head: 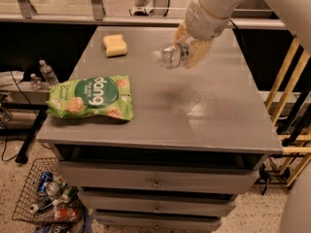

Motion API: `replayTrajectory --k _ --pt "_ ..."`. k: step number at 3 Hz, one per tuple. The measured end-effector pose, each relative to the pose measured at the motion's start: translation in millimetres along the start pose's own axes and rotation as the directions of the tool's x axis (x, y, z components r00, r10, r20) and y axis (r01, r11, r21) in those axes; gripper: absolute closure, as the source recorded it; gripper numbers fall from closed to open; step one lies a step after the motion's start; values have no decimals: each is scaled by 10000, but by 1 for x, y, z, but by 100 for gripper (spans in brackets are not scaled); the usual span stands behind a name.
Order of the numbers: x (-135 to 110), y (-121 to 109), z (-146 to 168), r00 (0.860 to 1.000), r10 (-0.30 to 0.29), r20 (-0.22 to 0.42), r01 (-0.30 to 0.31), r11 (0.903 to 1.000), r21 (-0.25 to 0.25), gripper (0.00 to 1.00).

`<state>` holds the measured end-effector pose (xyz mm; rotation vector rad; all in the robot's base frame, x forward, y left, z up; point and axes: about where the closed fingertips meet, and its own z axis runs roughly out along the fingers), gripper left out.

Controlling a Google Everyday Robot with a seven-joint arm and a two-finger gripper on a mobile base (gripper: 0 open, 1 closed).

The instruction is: Knock water bottle over

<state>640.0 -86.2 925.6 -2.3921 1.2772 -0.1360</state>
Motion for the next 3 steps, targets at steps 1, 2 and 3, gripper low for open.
replayTrajectory --k 1,2,3 --pt "-16 69 28 9872 -1507 -527 1271 9417 -3116 100" --pt "-23 111 56 9569 -2639 -1212 1691 8457 -5061 100" --pt "-21 115 57 9522 -2758 -1314 1685 8329 -5272 81"
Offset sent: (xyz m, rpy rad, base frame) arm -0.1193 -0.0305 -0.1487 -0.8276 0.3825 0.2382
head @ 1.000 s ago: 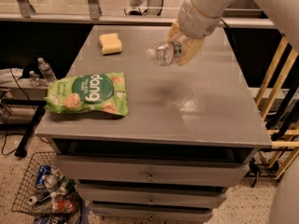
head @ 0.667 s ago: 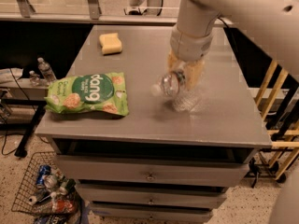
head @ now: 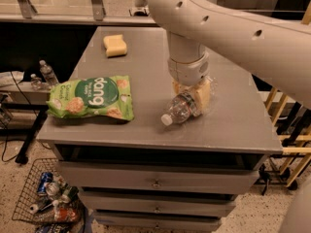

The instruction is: Knock water bottle over

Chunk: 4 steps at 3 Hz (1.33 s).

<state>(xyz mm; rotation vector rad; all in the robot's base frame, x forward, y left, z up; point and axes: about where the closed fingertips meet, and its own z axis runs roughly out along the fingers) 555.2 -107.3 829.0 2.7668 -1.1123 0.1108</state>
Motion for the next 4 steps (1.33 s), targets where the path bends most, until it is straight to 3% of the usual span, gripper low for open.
replayTrajectory --k 3,4 --pt "3 -10 0 9999 32 -125 -26 9988 479 12" --pt "4 -12 0 9999 41 -152 -32 9983 578 0"
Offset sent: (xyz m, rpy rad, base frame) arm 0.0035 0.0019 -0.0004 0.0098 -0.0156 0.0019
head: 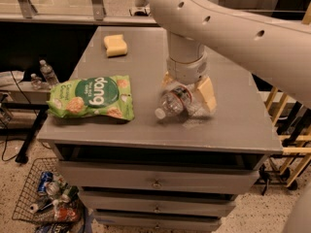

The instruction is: Knock water bottle over

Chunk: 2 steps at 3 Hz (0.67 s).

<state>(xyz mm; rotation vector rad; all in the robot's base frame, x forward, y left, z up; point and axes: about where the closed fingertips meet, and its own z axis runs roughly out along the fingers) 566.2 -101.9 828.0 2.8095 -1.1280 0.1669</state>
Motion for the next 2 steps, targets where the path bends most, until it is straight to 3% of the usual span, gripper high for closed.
replayTrajectory --k 1,2 --pt "0 0 0 10000 0 0 0 10000 0 0" --pt "12 6 -20 9984 480 312 -504 9953 830 0"
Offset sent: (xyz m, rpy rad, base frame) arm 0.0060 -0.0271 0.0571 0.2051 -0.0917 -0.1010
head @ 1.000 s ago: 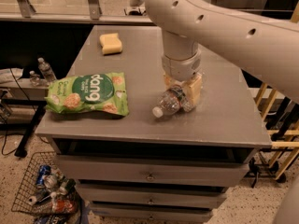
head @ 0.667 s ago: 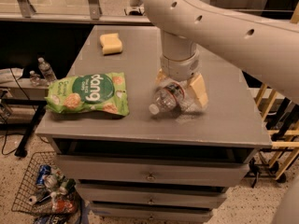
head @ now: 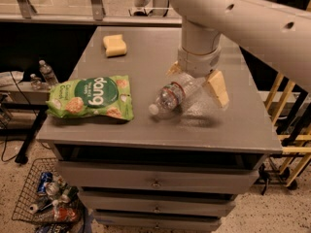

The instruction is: Knock water bottle over

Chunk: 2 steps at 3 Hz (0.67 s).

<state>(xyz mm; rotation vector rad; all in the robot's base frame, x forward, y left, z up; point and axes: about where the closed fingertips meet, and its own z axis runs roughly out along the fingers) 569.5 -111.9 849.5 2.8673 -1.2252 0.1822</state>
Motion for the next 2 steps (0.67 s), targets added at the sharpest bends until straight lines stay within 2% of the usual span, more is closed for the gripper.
replayTrajectory --k 1,2 --pt "18 11 -34 9972 613 418 -656 9917 1110 0" --pt "33 20 -62 9919 915 886 -1074 9748 1954 0"
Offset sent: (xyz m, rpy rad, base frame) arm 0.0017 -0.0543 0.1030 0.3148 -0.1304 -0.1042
